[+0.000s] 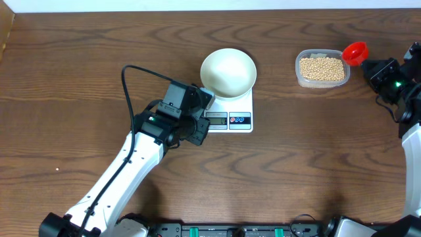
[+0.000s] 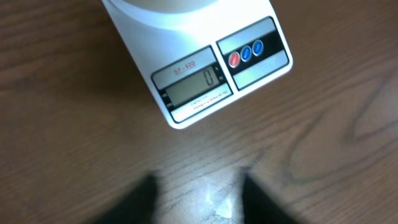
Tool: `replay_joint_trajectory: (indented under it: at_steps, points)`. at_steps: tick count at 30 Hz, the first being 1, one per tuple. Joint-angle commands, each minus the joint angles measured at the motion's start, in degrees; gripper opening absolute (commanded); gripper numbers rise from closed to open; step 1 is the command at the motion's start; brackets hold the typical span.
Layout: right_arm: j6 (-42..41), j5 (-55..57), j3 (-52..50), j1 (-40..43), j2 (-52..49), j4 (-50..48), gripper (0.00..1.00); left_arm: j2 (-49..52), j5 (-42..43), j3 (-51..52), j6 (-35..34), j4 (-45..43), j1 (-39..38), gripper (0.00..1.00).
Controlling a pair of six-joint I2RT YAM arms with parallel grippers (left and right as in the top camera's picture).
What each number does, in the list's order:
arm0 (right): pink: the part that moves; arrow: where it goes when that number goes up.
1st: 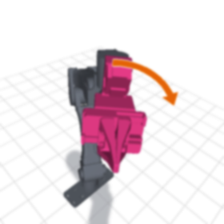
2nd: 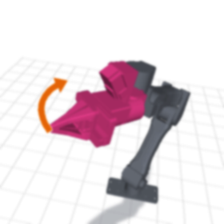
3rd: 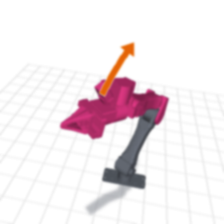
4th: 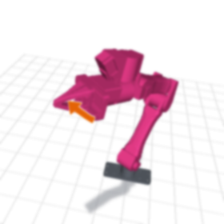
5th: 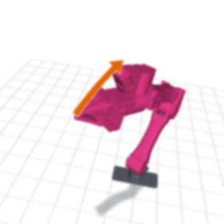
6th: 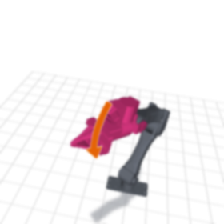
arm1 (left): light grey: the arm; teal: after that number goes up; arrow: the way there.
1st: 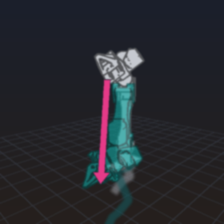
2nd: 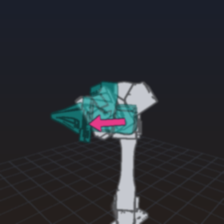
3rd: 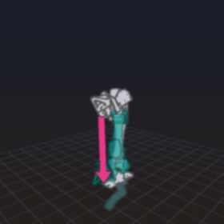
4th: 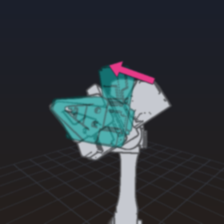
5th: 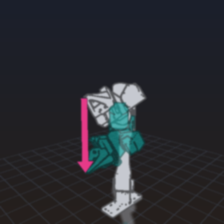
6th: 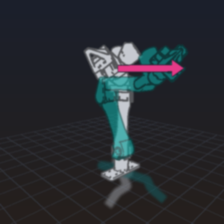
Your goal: Scoop item into bowl and weigh 50g on scale
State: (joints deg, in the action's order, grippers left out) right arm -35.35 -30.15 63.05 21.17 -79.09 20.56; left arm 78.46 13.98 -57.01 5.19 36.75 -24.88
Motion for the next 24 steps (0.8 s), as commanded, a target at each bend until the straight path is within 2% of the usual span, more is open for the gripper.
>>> replay_joint_trajectory:
  at_steps: [1,4,5,11,16,24]
  points:
    - [3.3,-0.2,1.44,0.15,0.04,0.2,0.01,0.2,0.37,-0.59,0.79,1.73,-0.17,0.91]
    - [3.32,-0.17,1.44,0.17,0.07,0.13,0.01,0.2,0.33,-0.59,0.81,2.69,-0.17,0.93]
    - [3.37,-0.15,1.44,0.17,0.07,0.02,0.01,0.2,0.31,-0.59,0.83,2.67,-0.15,0.99]
    - [3.8,-0.02,1.44,0.17,0.04,-0.42,0.01,0.22,-4.15,-0.55,0.85,-0.92,-0.15,0.98]
    - [4.17,0.02,1.44,0.15,0.07,-0.33,0.01,0.22,-4.15,-0.55,3.41,-0.98,-0.17,0.98]
    - [4.39,-0.04,1.44,0.17,0.07,-0.33,0.01,0.22,-4.15,-0.55,3.37,-0.81,-0.17,0.98]
